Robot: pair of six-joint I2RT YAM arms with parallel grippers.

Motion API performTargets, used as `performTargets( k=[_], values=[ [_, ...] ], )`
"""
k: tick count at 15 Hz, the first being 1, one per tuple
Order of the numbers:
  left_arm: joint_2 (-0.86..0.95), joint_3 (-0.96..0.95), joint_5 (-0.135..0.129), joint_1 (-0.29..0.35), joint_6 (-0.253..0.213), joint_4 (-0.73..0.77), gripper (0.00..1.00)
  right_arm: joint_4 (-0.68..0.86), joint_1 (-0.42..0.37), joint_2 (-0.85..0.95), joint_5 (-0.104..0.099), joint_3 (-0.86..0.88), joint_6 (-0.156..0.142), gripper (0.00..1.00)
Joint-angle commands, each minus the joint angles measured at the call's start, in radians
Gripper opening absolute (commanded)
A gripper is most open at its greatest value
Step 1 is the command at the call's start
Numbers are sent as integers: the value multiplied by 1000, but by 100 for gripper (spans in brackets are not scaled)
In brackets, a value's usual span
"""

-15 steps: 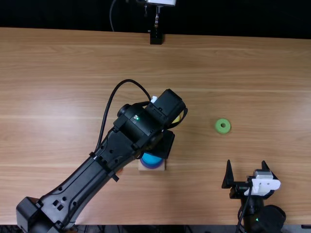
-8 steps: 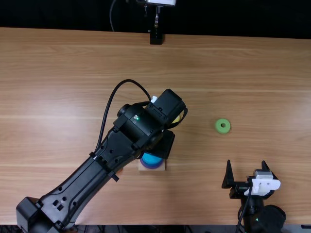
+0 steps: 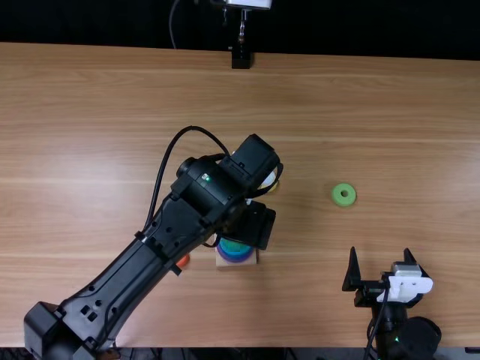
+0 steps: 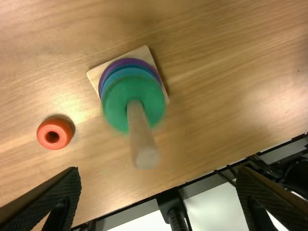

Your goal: Build the Hanoi tower: stack the rings onto the peg from bottom to top in this color order: purple, dark blue, light blue, dark green, light green, yellow, orange.

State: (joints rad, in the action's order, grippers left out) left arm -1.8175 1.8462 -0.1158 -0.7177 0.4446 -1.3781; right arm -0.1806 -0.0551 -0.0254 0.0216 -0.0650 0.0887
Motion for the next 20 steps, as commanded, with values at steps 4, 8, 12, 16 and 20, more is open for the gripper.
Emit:
performTargets(
  k=[4, 8, 12, 16, 20],
  values=[
    [-3, -1, -13, 67, -12, 5, 100, -5, -6, 13, -9, 28, 2, 100],
    [109, 2, -19, 192, -12, 237, 100, -3, -6, 13, -9, 30, 2, 100],
    [388, -274, -13, 394, -65, 625, 100, -5, -6, 13, -9, 30, 2, 100],
    [728, -794, -19, 601, -64, 1065, 100, -3, -6, 12, -9, 30, 2, 100],
    [1024, -1150, -4, 644, -67, 1131, 100, -5, -6, 13, -9, 30, 2, 100]
  ],
)
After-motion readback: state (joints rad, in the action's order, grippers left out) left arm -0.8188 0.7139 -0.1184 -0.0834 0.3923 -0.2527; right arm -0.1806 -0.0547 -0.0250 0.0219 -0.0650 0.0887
